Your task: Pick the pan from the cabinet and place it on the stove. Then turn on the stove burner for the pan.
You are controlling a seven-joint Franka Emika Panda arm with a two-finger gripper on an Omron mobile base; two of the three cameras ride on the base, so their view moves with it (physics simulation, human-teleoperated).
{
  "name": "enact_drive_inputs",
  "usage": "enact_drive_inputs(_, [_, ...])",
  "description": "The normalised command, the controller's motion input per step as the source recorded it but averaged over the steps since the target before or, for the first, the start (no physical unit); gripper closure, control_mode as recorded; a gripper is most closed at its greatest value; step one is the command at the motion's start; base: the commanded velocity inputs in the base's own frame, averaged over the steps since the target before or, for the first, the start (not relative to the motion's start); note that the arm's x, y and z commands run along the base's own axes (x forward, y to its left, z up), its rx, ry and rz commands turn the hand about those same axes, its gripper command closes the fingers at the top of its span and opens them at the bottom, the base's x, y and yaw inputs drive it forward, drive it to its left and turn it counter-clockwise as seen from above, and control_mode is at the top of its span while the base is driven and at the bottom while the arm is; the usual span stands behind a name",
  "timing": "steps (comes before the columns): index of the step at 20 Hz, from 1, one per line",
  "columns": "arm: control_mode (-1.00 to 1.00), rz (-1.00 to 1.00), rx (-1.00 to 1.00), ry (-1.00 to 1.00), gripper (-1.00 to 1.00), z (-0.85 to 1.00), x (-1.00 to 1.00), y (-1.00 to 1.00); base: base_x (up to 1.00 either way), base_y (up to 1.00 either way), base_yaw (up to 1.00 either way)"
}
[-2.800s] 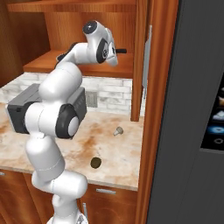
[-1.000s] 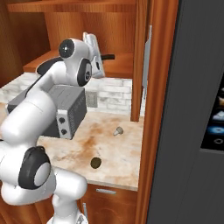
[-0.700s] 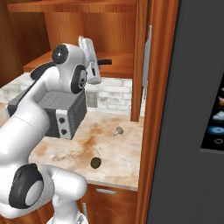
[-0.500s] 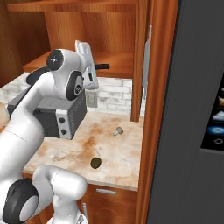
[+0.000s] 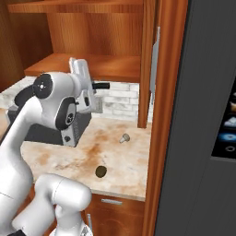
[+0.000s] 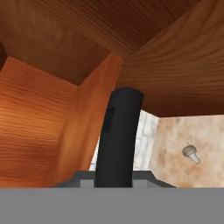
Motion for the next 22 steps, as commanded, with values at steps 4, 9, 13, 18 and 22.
enact_drive_inputs(4, [-1.0, 0.0, 0.0, 0.0, 1.0, -0.23, -0.57, 0.02, 0.0, 0.0, 0.0])
enact_drive_inputs(9, [1.0, 0.0, 0.0, 0.0, 1.0, -0.04, -0.19, 0.02, -0.07, 0.0, 0.0])
enact_drive_inputs(13, [1.0, 0.0, 0.0, 0.0, 1.0, 0.0, 0.0, 0.0, -0.69, 0.0, 0.0])
enact_drive_inputs(18, [1.0, 0.0, 0.0, 0.0, 1.0, 0.0, 0.0, 0.0, -0.9, 0.0, -0.06])
enact_drive_inputs(22, [1.0, 0.0, 0.0, 0.0, 1.0, 0.0, 0.0, 0.0, -0.9, 0.0, -0.18])
